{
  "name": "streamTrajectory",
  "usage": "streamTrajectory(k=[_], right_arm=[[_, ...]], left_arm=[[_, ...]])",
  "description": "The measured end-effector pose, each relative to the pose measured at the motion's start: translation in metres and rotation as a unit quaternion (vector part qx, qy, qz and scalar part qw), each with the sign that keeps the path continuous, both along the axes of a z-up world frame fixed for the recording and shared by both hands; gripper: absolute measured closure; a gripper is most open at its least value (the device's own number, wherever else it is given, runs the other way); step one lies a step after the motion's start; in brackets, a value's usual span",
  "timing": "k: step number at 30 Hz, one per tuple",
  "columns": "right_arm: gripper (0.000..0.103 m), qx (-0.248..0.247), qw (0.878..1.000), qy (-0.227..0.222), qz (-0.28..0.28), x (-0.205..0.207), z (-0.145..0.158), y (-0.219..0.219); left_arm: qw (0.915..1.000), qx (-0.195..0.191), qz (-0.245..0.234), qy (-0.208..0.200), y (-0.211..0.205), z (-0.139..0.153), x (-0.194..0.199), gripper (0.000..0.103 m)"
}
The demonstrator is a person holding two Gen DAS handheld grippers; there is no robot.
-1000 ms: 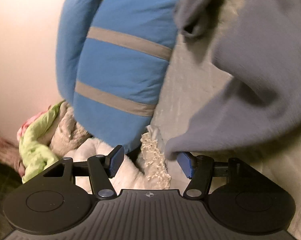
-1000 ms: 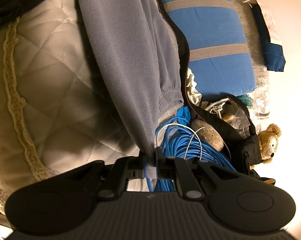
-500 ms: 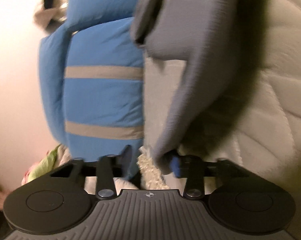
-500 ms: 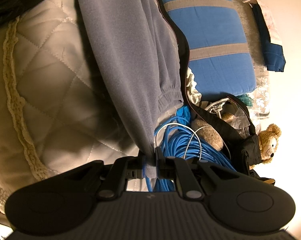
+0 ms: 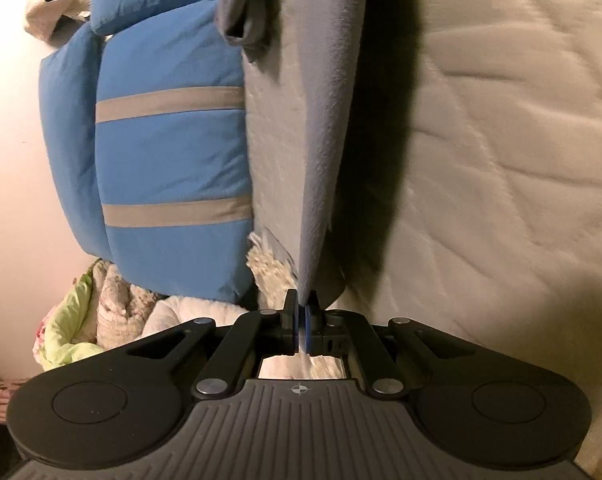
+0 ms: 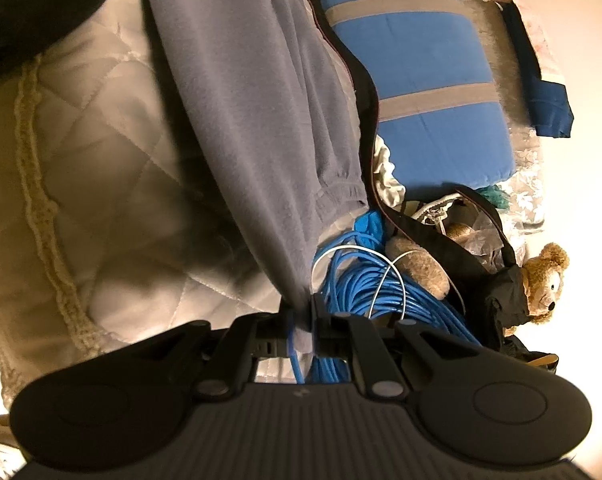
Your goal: Fold clothes
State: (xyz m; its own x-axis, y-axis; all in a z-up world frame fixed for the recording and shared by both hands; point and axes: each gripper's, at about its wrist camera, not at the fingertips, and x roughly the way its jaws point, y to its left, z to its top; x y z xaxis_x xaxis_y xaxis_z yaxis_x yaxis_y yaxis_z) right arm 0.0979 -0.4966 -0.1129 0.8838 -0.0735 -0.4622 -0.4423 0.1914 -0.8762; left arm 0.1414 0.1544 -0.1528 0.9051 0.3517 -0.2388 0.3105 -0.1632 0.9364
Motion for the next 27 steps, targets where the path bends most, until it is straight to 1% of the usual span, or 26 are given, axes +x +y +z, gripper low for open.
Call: streamTrajectory(k=[5,11,14,17,19,22,25,27], right_arm=[[0.095,-0.004,1.0,0.002,0.002,-0.004,0.004,-0.001],[0.096,-0.017,1.0,0.017,0.001,-0.005,-0.005,0.0],[0.096,-0.014,1.0,0.011,0.0,-0.008,-0.002,-0.002],[0.096,-0.016,1.0,0.006,0.0,-0.013,0.001,-0.003],[0.096,-0.018,1.0,0.007,0.001,-0.014,0.001,-0.004],[0.096,-0.021,1.0,0.013,0.002,-0.016,-0.002,-0.004],[0.096,-0.025,1.0,0.019,0.002,-0.017,-0.008,-0.003],[0.093,-0.036,0.999,0.025,0.002,-0.019,-0.015,0.0]], left_arm=[[0.9998,0.001,0.011,0.019,0.001,-0.003,-0.011,0.1],[0.9992,-0.003,0.027,0.028,0.009,-0.011,-0.003,0.101],[0.9989,-0.005,0.031,0.034,0.011,-0.015,-0.003,0.101],[0.9989,-0.013,0.035,0.027,0.013,-0.013,-0.003,0.101],[0.999,-0.016,0.039,0.013,0.016,-0.012,-0.003,0.101],[0.9983,-0.028,0.048,0.017,0.022,-0.008,-0.003,0.101],[0.9983,-0.032,0.046,0.019,0.025,-0.008,-0.004,0.101],[0.9985,-0.032,0.043,0.014,0.024,-0.007,-0.005,0.1]])
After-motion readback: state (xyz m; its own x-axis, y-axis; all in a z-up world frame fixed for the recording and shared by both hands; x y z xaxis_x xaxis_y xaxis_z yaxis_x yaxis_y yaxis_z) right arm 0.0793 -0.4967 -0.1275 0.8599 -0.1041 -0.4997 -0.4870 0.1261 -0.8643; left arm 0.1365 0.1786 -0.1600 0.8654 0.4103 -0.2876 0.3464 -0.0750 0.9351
